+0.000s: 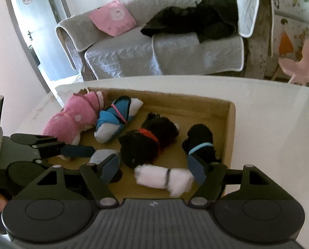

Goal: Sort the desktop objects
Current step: 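Carry both socks into the box and open both tools to release them, then grasp the white rolled sock with the left tool while the right grasps the lavender sock pair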

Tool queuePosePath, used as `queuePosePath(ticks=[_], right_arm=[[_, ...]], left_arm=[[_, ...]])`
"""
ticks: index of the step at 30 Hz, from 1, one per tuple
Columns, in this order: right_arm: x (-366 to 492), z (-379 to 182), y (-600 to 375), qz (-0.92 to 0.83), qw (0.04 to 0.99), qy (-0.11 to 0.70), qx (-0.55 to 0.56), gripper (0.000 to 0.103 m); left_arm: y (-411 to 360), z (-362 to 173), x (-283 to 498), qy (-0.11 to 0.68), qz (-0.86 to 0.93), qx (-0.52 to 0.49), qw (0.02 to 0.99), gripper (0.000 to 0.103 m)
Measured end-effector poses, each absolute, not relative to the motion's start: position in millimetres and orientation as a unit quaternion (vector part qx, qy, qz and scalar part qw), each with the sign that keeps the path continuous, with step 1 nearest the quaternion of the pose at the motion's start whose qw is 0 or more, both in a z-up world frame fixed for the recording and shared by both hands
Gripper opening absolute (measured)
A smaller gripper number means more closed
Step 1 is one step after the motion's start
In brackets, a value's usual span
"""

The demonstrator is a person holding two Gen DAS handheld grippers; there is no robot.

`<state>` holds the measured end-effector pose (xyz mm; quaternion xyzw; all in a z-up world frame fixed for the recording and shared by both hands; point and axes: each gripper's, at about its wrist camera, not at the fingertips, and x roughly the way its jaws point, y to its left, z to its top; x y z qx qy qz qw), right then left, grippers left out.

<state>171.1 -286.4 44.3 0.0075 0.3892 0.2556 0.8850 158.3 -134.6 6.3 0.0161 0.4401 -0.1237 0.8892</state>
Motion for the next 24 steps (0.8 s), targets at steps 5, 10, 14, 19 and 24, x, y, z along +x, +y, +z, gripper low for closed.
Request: queuePosePath(ticks=[5, 10, 14, 19, 24], right_arm=[[168, 53, -293, 0.251, 0.891, 0.378, 0.013, 0.074], [150, 64, -307, 0.255, 0.897, 0.36, 0.019, 0.078], [131, 66, -323, 0.256, 0.899, 0.354, 0.031, 0.08], [101, 60, -345, 0.252, 0.902, 0.349, 0.046, 0.084], [77, 42, -355, 0.257, 0.9, 0.35, 0.047, 0.087]], left_arm=[[-134, 20, 148, 0.429, -0.121, 0.02, 0.895, 0.08], [-127, 43, 123, 0.405, -0.124, 0.016, 0.906, 0.084], [-115, 55, 98, 0.394, -0.125, 0.011, 0.91, 0.084], [-91, 64, 54, 0.377, -0.114, 0.016, 0.919, 0.09], [-55, 51, 20, 0.389, -0.089, 0.017, 0.917, 0.094]])
